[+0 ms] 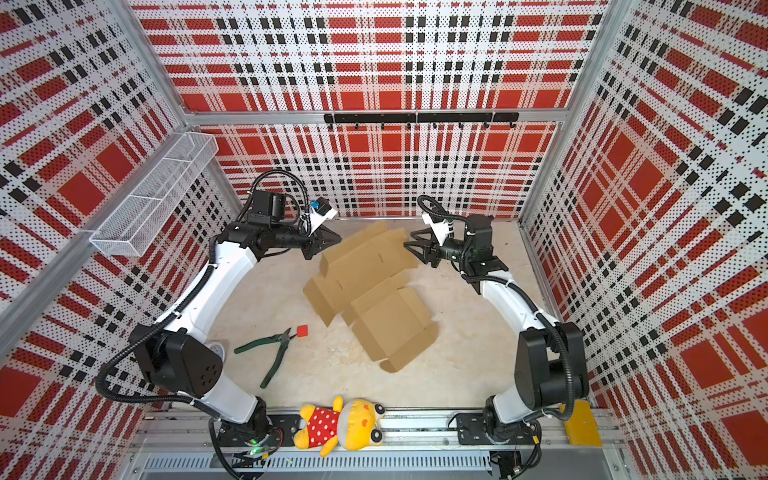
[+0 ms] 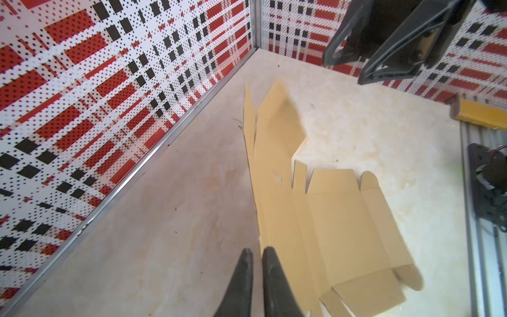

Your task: Fold the paper box

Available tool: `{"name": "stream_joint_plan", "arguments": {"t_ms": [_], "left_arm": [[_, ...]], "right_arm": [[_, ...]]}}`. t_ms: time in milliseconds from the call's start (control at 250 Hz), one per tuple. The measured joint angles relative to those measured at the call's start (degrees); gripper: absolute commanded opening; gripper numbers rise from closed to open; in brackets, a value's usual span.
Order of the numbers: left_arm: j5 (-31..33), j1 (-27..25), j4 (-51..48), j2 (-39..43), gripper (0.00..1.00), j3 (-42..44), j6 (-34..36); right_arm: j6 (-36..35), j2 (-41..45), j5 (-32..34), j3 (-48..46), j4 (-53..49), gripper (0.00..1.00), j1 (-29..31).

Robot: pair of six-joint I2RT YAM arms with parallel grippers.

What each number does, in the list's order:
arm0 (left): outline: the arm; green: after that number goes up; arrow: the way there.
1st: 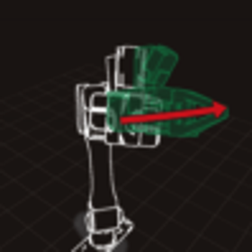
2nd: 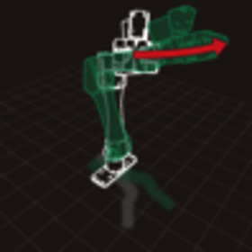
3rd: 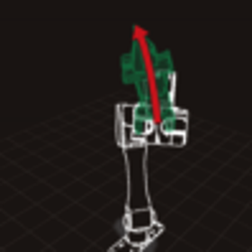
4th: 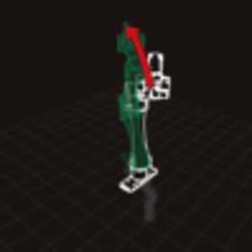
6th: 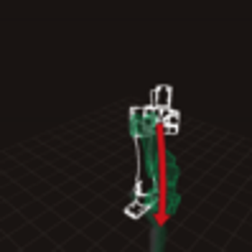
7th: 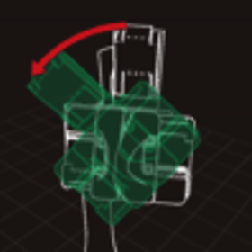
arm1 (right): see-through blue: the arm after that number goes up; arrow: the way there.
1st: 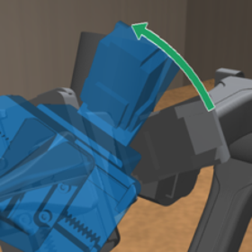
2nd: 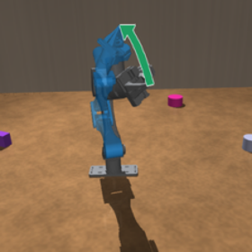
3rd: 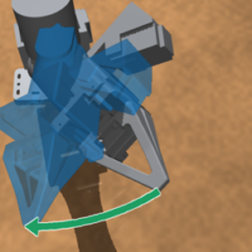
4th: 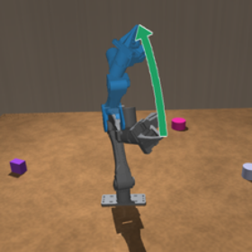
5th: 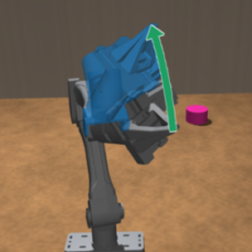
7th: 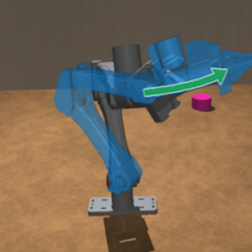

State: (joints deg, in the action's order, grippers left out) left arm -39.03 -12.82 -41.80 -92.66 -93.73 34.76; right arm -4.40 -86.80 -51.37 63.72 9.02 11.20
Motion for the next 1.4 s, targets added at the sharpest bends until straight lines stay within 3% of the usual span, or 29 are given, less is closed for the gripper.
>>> {"name": "stream_joint_plan", "arguments": {"t_ms": [184,300,408,552,708,876,1016,1401], "left_arm": [[7.8,-2.8,4.7,0.0,0.11,2.4,3.3],[10.6,-3.9,5.9,-0.9,0.30,3.1,4.1],[11.0,-2.9,6.7,-1.7,0.46,3.8,-0.3],[11.0,0.8,7.1,-1.9,0.53,8.2,-9.1],[11.8,4.8,6.2,-3.8,0.57,14.3,-17.4],[11.8,10.4,5.5,-9.4,0.59,16.0,-24.2],[11.2,13.1,5.1,-13.0,0.61,15.9,-26.3],[10.0,12.8,1.0,-22.9,0.62,12.6,-26.9]], "right_arm": [[4.5,4.5,7.4,-3.8,-3.9,0.55,0.0],[10.0,8.4,10.7,-7.1,-4.1,0.54,0.0],[13.4,10.3,13.0,-8.8,-5.3,0.53,0.7],[15.9,10.9,16.0,-10.8,-6.7,0.51,3.5],[19.4,7.8,18.2,-11.0,-8.0,0.48,8.7],[23.9,-1.8,19.3,-9.9,-9.3,0.41,15.2],[26.8,-7.7,19.8,-10.0,-9.4,0.39,18.1],[29.8,-14.6,19.6,-11.3,-6.0,0.37,22.2]]}}
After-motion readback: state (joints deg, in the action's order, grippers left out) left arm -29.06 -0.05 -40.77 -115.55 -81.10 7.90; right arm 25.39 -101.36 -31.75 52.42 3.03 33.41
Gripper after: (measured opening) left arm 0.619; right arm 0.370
